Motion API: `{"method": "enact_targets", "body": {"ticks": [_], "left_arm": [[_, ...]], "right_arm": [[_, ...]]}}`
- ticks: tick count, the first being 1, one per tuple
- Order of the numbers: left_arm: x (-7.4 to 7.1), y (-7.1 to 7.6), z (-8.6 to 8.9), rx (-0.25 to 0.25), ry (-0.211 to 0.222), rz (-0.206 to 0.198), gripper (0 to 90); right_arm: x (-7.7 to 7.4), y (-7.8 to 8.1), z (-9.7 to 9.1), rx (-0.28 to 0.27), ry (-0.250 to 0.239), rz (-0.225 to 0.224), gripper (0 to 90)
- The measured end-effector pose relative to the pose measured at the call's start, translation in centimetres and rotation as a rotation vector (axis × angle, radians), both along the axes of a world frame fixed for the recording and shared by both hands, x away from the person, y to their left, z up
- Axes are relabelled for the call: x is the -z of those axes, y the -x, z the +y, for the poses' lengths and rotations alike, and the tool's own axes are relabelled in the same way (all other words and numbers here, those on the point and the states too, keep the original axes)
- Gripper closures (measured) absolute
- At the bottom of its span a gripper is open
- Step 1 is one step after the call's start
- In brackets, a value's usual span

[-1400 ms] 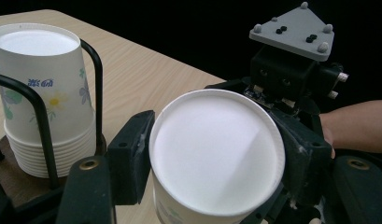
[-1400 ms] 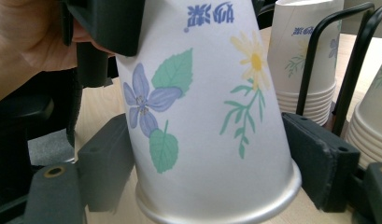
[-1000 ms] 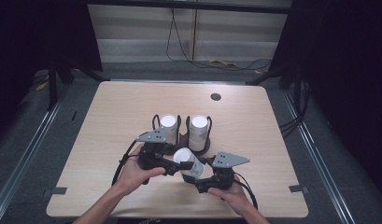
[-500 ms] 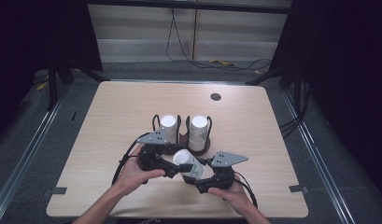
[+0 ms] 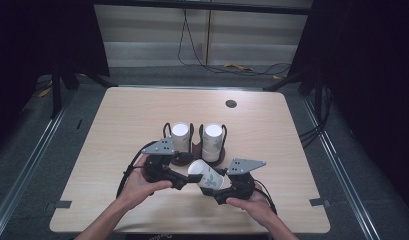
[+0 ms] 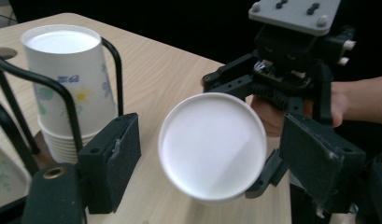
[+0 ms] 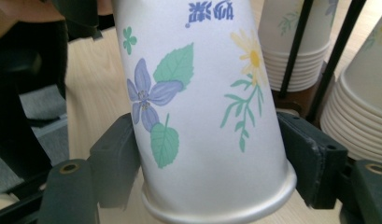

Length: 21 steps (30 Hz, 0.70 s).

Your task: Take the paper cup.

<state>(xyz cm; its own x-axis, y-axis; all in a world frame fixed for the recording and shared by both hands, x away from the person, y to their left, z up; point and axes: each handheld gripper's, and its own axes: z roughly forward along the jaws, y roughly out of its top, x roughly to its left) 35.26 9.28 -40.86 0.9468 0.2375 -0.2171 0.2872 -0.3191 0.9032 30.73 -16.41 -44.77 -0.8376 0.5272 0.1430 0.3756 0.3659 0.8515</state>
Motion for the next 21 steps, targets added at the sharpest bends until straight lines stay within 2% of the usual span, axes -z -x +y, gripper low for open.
{"method": "enact_targets", "body": {"ticks": [1, 5, 7, 8, 11, 13, 18, 20, 21], "left_arm": [[0.2, 0.1, 0.2, -0.004, -0.011, -0.009, 19.8], [0.7, 0.3, 0.7, -0.013, -0.03, -0.009, 19.9], [0.8, 0.3, 0.9, -0.014, -0.048, -0.012, 19.9], [0.9, 0.1, 1.1, -0.016, -0.052, -0.009, 19.9], [0.9, 0.1, 1.2, -0.005, -0.058, -0.004, 18.2], [1.0, 0.1, 1.2, -0.007, -0.08, 0.004, 16.9], [1.3, 0.1, 1.2, 0.001, -0.094, 0.014, 16.0], [1.5, 0.1, 1.0, 0.008, -0.109, 0.019, 16.0], [1.8, 0.1, 0.8, 0.014, -0.132, 0.021, 16.0]], "right_arm": [[0.1, -0.1, 0.0, -0.006, 0.035, 0.004, 27.4], [0.7, -0.1, 0.0, -0.012, 0.07, 0.013, 27.4], [1.2, 0.2, 0.0, -0.021, 0.121, 0.025, 27.4], [1.2, 0.3, 0.0, -0.022, 0.131, 0.03, 27.4], [1.1, 0.4, -0.2, -0.02, 0.136, 0.036, 27.5], [0.8, 0.3, -0.4, -0.021, 0.156, 0.036, 27.6], [0.4, 0.0, -0.7, -0.022, 0.183, 0.042, 27.7], [0.2, -0.2, -1.0, -0.023, 0.186, 0.046, 27.7], [0.1, -0.3, -1.1, -0.027, 0.196, 0.051, 27.7]]}}
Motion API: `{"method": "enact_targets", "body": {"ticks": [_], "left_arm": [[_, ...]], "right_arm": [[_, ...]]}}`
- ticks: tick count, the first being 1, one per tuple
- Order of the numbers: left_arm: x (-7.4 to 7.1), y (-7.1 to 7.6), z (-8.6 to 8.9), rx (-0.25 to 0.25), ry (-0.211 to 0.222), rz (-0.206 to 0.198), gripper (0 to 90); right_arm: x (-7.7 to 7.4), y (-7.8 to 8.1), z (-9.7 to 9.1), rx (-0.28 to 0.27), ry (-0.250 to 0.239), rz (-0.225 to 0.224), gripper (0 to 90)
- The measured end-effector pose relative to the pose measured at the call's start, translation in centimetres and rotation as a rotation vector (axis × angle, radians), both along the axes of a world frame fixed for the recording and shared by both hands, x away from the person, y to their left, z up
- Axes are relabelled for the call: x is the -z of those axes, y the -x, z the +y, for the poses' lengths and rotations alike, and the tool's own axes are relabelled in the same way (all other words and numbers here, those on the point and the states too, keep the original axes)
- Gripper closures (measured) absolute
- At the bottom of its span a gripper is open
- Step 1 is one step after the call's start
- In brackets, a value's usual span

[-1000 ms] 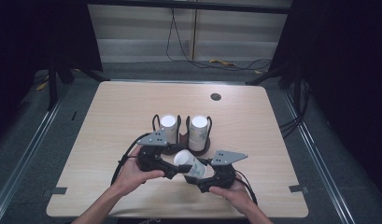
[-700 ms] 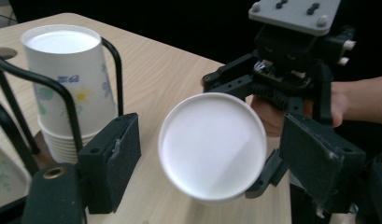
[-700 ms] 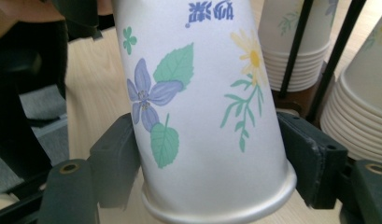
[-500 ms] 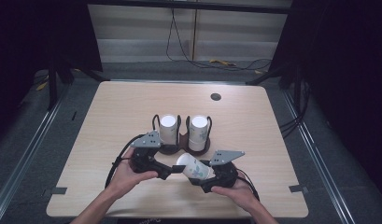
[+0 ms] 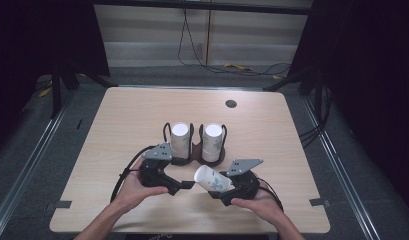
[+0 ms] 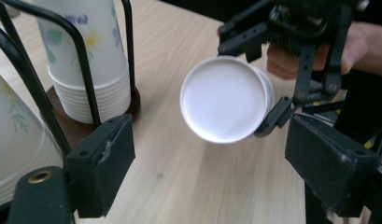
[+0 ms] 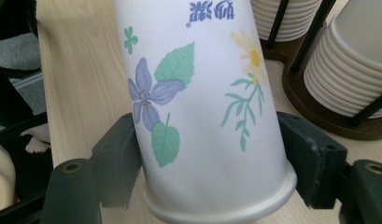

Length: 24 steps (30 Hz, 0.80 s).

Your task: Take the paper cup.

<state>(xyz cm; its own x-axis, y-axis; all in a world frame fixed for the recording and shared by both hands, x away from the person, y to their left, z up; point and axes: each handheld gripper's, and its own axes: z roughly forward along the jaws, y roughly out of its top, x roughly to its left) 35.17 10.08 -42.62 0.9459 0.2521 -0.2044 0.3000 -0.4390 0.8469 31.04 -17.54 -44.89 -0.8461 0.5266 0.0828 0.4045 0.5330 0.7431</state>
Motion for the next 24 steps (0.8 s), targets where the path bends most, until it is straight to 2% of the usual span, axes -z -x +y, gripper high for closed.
{"method": "enact_targets", "body": {"ticks": [5, 7, 10, 15, 17, 19, 20, 21, 24], "left_arm": [[0.4, 0.1, -0.4, 0.004, -0.035, -0.011, 16.2], [0.4, 0.1, -0.4, 0.005, -0.039, -0.01, 16.2], [0.5, 0.1, -0.5, 0.018, -0.068, -0.012, 16.3], [0.4, 0.2, -0.6, 0.022, -0.082, -0.022, 16.4], [0.4, 0.3, -0.6, 0.029, -0.09, -0.037, 20.7], [0.4, 0.4, -0.6, 0.044, -0.096, -0.052, 21.9], [0.5, 0.6, -0.6, 0.053, -0.117, -0.074, 22.2], [0.5, 0.6, -0.6, 0.053, -0.117, -0.074, 22.2], [0.9, 0.6, -0.9, 0.064, -0.128, -0.054, 21.9]], "right_arm": [[-0.1, 0.0, 0.1, -0.019, 0.021, 0.018, 27.7], [-0.1, 0.0, 0.1, -0.02, 0.033, 0.016, 27.7], [-0.3, -0.2, 0.4, -0.026, 0.069, 0.011, 27.7], [-0.9, -0.3, 0.7, -0.033, 0.09, 0.002, 27.9], [-1.2, -0.4, 1.0, -0.044, 0.127, 0.001, 27.9], [-1.2, -0.5, 1.1, -0.051, 0.127, -0.001, 27.9], [-1.1, -0.5, 1.3, -0.062, 0.149, -0.005, 27.9], [-1.1, -0.5, 1.3, -0.062, 0.149, -0.005, 27.9], [-0.8, -0.3, 1.5, -0.072, 0.189, -0.003, 27.9]]}}
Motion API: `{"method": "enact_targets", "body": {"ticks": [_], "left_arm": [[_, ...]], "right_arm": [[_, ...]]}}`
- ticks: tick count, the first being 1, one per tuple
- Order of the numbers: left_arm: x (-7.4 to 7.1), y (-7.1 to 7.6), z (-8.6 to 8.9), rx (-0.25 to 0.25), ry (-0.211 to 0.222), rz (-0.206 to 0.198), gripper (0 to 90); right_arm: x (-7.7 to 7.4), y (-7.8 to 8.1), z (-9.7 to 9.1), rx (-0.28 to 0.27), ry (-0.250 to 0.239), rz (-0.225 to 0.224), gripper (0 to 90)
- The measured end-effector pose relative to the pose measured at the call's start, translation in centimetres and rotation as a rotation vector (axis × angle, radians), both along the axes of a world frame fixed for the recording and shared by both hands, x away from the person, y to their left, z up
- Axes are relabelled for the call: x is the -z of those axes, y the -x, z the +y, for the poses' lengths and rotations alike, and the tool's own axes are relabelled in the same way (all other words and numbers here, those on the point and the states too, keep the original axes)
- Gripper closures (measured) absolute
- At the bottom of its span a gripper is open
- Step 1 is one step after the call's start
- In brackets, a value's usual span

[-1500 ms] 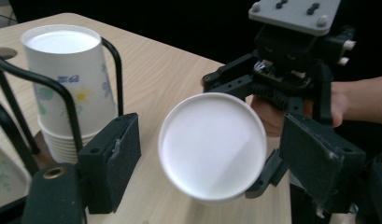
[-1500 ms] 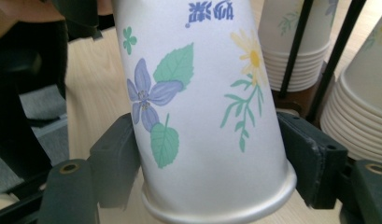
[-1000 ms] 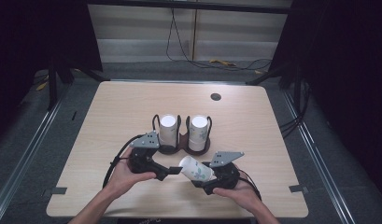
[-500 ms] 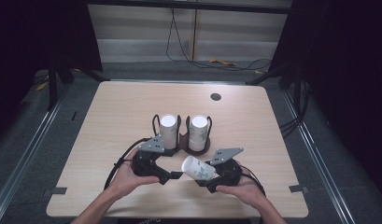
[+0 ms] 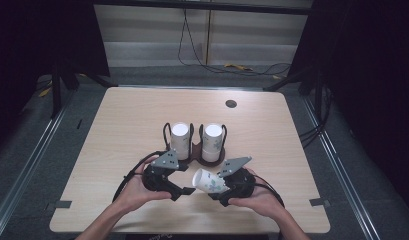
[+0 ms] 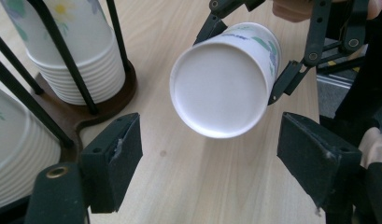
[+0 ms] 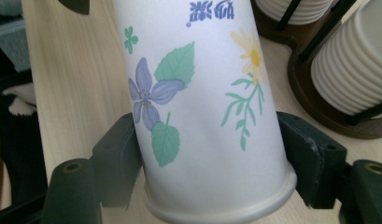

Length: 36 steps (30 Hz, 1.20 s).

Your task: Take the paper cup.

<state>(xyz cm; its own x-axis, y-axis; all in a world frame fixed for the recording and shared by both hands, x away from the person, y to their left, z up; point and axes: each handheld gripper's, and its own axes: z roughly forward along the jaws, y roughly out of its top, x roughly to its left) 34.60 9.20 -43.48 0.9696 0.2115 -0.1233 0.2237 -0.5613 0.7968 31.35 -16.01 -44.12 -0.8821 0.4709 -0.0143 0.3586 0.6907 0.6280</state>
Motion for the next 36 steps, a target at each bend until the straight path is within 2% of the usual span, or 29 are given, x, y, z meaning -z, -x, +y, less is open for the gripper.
{"method": "enact_targets", "body": {"ticks": [2, 6, 9, 12, 14, 16, 20, 26, 31, 34, 36], "left_arm": [[0.3, 0.0, -0.2, -0.004, 0.001, 0.025, 20.8], [0.5, 0.0, -0.4, 0.002, -0.021, 0.033, 19.4], [0.5, 0.0, -0.4, 0.011, -0.013, 0.041, 22.1], [0.5, 0.0, -0.5, 0.019, -0.032, 0.029, 21.7], [0.7, 0.2, -0.7, 0.021, -0.034, 0.035, 21.3], [0.8, 0.3, -0.8, 0.045, -0.06, 0.015, 21.0], [1.0, 0.5, -1.2, 0.059, -0.07, 0.012, 20.3], [1.1, 0.5, -1.4, 0.069, -0.078, 0.012, 20.2], [1.1, 0.4, -1.4, 0.069, -0.074, 0.013, 20.6], [1.1, 0.4, -1.4, 0.076, -0.088, 0.01, 22.8], [1.1, 0.4, -1.4, 0.07, -0.077, 0.015, 23.4]], "right_arm": [[0.1, 0.0, 0.0, -0.006, 0.014, 0.005, 27.8], [0.3, 0.0, 0.1, -0.017, 0.021, 0.013, 27.9], [0.3, 0.0, 0.4, -0.031, 0.036, 0.023, 27.7], [0.4, 0.0, 0.7, -0.045, 0.048, 0.027, 27.7], [0.4, 0.0, 0.9, -0.047, 0.059, 0.029, 27.7], [0.2, 0.0, 1.2, -0.056, 0.076, 0.025, 27.7], [0.1, 0.1, 1.6, -0.072, 0.092, 0.026, 27.7], [0.3, 0.1, 1.9, -0.087, 0.118, 0.025, 27.8], [0.2, 0.2, 2.2, -0.096, 0.119, 0.024, 27.9], [0.3, 0.4, 2.6, -0.113, 0.13, 0.021, 27.9], [0.3, 0.4, 2.7, -0.114, 0.131, 0.018, 27.9]]}}
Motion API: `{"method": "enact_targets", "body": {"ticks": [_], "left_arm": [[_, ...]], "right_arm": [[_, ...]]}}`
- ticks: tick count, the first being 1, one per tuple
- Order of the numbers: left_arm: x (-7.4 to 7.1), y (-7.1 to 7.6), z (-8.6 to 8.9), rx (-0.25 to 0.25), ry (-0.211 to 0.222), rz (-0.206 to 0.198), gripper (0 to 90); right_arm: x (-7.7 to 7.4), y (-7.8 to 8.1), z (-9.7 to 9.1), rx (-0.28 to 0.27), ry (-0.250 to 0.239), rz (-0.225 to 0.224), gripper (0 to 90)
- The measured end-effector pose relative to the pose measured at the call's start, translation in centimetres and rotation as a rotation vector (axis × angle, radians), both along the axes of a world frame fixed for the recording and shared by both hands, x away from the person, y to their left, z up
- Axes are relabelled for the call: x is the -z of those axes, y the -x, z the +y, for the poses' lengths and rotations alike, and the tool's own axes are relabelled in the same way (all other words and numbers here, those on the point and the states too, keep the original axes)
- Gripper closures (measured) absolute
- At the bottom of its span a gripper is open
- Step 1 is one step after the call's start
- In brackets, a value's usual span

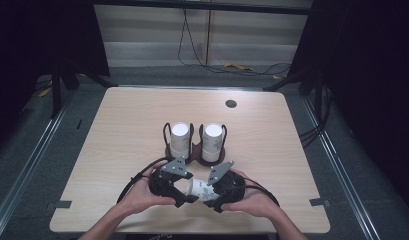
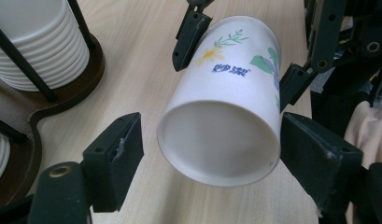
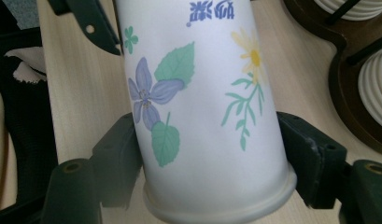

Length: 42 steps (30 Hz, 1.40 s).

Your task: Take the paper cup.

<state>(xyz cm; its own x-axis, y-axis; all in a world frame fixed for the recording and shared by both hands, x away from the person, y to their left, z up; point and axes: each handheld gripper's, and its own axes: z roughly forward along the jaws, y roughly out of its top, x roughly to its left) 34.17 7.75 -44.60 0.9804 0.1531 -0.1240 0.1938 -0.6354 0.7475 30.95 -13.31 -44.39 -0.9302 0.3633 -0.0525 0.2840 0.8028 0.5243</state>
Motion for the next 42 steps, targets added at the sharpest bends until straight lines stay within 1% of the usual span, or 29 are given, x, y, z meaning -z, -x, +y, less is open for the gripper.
{"method": "enact_targets", "body": {"ticks": [1, 4, 5, 6, 7, 8, 10, 12, 13, 16, 17, 18, 20, 23, 25, 27, 28, 29, 30, 32, 35, 37, 38, 42], "left_arm": [[0.0, -0.1, 0.0, 0.004, -0.005, 0.005, 23.5], [0.1, 0.0, -0.1, 0.011, -0.004, 0.012, 25.1], [0.1, 0.1, -0.1, 0.026, -0.017, 0.004, 26.9], [0.1, 0.1, -0.1, 0.026, -0.017, 0.004, 27.0], [0.1, 0.0, -0.2, 0.034, -0.028, 0.002, 27.0], [0.2, 0.1, -0.3, 0.031, -0.018, 0.007, 27.0], [0.2, 0.1, -0.4, 0.041, -0.032, 0.002, 26.9], [0.2, 0.2, -0.4, 0.039, -0.03, 0.004, 27.3], [0.2, 0.2, -0.5, 0.049, -0.045, -0.001, 27.3], [0.3, 0.2, -0.6, 0.045, -0.043, 0.002, 28.3], [0.3, 0.2, -0.6, 0.056, -0.05, -0.004, 28.3], [0.3, 0.3, -0.6, 0.058, -0.046, -0.003, 31.3], [0.4, 0.3, -0.7, 0.061, -0.053, -0.001, 30.4], [0.4, 0.3, -0.7, 0.069, -0.063, -0.006, 29.7], [0.4, 0.3, -0.8, 0.068, -0.061, 0.0, 28.4], [0.4, 0.4, -0.9, 0.075, -0.065, -0.003, 28.5], [0.4, 0.5, -0.9, 0.07, -0.054, 0.014, 30.0], [0.4, 0.5, -0.9, 0.07, -0.054, 0.014, 31.2], [0.3, 0.4, -0.9, 0.072, -0.065, 0.022, 31.4], [0.4, 0.4, -0.9, 0.071, -0.057, 0.023, 31.4], [0.4, 0.4, -1.0, 0.079, -0.074, 0.015, 29.9], [0.4, 0.4, -1.0, 0.079, -0.073, 0.014, 29.6], [0.4, 0.5, -1.1, 0.082, -0.063, 0.016, 30.5], [0.4, 0.6, -1.1, 0.093, -0.07, 0.008, 32.8]], "right_arm": [[0.0, 0.0, 0.1, 0.0, 0.007, -0.003, 27.9], [0.1, 0.0, 0.2, -0.002, 0.005, 0.0, 27.9], [0.1, 0.1, 0.2, -0.004, 0.008, 0.001, 27.9], [0.1, 0.1, 0.2, -0.004, 0.008, 0.001, 27.9], [0.2, 0.1, 0.3, -0.01, 0.015, -0.003, 27.9], [0.2, 0.1, 0.3, -0.01, 0.015, -0.003, 27.9], [0.2, 0.2, 0.4, -0.015, 0.018, -0.006, 27.9], [0.3, 0.1, 0.5, -0.019, 0.017, -0.007, 27.9], [0.3, 0.2, 0.5, -0.021, 0.019, -0.008, 27.9], [0.2, 0.2, 0.4, -0.018, 0.016, -0.013, 27.9], [0.2, 0.2, 0.4, -0.018, 0.016, -0.013, 27.9], [0.2, 0.2, 0.4, -0.022, 0.02, -0.016, 27.9], [0.3, 0.2, 0.4, -0.019, 0.021, -0.007, 27.9], [0.4, 0.2, 0.5, -0.028, 0.024, -0.008, 27.9], [0.4, 0.3, 0.6, -0.03, 0.027, -0.009, 27.9], [0.4, 0.4, 0.6, -0.038, 0.016, -0.006, 27.8], [0.4, 0.4, 0.6, -0.04, 0.017, -0.008, 27.8], [0.4, 0.4, 0.6, -0.04, 0.017, -0.008, 27.8], [0.3, 0.4, 0.5, -0.04, 0.014, -0.009, 27.8], [0.3, 0.4, 0.5, -0.04, 0.014, -0.01, 27.8], [0.4, 0.5, 0.6, -0.041, 0.02, -0.008, 27.8], [0.4, 0.5, 0.6, -0.042, 0.019, -0.007, 27.8], [0.4, 0.5, 0.7, -0.043, 0.017, -0.01, 27.8], [0.4, 0.6, 0.8, -0.05, 0.019, -0.011, 27.8]]}}
